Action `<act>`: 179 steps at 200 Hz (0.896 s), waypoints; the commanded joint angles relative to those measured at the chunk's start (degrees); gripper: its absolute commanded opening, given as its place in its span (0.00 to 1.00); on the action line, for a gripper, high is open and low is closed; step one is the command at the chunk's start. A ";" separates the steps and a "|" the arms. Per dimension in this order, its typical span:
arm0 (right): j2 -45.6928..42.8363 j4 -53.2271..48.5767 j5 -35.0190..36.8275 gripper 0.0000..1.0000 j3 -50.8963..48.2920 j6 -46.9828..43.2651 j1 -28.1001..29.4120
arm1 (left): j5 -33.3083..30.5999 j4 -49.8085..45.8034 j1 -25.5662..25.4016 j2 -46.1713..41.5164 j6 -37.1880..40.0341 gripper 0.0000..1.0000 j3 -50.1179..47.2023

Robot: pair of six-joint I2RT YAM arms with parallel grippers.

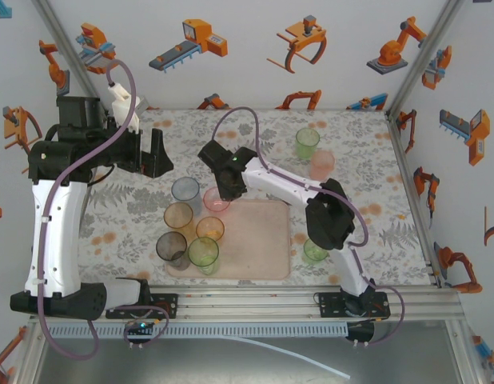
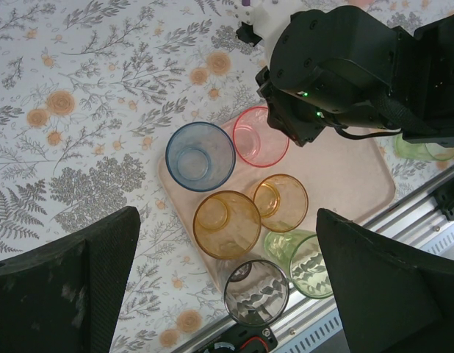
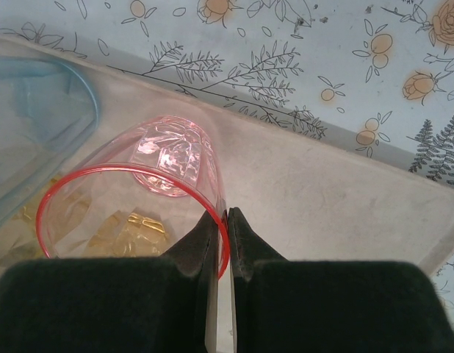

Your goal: Place the glasses into the tray

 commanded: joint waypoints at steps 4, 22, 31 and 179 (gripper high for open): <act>1.10 0.38 -0.46 0.11 -0.27 1.03 0.38 | 1.66 -0.37 0.21 -1.55 -0.71 0.97 -0.26; 1.07 0.39 -0.40 0.11 -0.13 1.00 0.38 | 1.24 -0.30 0.18 -1.65 -0.66 0.97 -0.29; 1.06 0.38 -0.38 0.11 -0.13 1.03 0.38 | 1.33 -0.30 0.23 -1.61 -0.72 0.97 -0.25; 1.09 -0.44 -0.49 0.32 1.33 0.68 0.38 | 1.44 -0.26 0.53 -1.87 -0.80 0.97 -0.08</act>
